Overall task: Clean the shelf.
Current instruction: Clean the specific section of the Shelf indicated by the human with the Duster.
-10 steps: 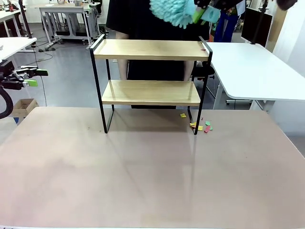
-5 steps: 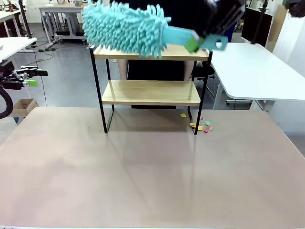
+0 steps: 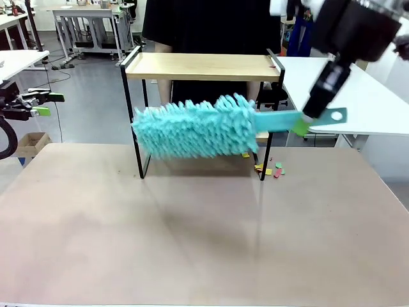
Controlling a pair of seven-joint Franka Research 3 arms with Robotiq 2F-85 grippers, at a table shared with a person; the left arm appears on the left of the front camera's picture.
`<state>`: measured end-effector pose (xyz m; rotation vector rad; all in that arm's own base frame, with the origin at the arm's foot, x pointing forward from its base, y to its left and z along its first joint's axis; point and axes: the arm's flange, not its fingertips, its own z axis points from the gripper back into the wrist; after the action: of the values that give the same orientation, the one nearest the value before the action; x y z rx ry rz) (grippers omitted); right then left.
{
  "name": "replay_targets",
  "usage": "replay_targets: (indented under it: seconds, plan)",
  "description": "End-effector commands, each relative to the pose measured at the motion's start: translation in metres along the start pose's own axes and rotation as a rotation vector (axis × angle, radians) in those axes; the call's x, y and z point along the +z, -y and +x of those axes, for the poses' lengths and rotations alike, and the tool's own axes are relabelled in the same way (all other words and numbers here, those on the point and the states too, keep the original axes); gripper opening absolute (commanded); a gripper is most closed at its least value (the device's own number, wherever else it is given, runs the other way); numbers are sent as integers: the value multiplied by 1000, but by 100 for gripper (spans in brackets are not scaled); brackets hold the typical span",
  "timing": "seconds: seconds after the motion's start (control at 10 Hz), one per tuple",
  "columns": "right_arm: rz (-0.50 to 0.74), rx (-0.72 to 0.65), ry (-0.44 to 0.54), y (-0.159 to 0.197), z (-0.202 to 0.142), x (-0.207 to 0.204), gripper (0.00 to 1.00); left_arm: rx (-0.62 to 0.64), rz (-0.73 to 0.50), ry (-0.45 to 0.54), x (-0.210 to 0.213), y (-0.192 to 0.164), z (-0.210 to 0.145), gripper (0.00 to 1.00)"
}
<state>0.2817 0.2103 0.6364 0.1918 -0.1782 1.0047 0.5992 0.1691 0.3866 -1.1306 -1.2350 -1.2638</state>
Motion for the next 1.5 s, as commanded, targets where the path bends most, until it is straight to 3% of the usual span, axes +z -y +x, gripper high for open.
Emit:
replay_targets:
  seconds: [0.0,0.3,0.6,0.9,1.0,1.4]
  plan:
    - [-45,51,-129,21,-35,-6,13,-10,-3,-3,0,1,3,100]
    - [10,91,-278,45,-92,-26,13,-10,-3,-3,0,1,3,100]
    - [60,96,-300,70,-134,-44,13,-10,-3,-3,0,1,3,100]
    - [54,22,-217,86,-132,-57,13,-10,-3,-3,0,1,3,100]
    - [90,40,-283,76,-138,-50,13,-10,-3,-3,0,1,3,100]
    - [90,40,-283,76,-138,-50,13,-10,-3,-3,0,1,3,100]
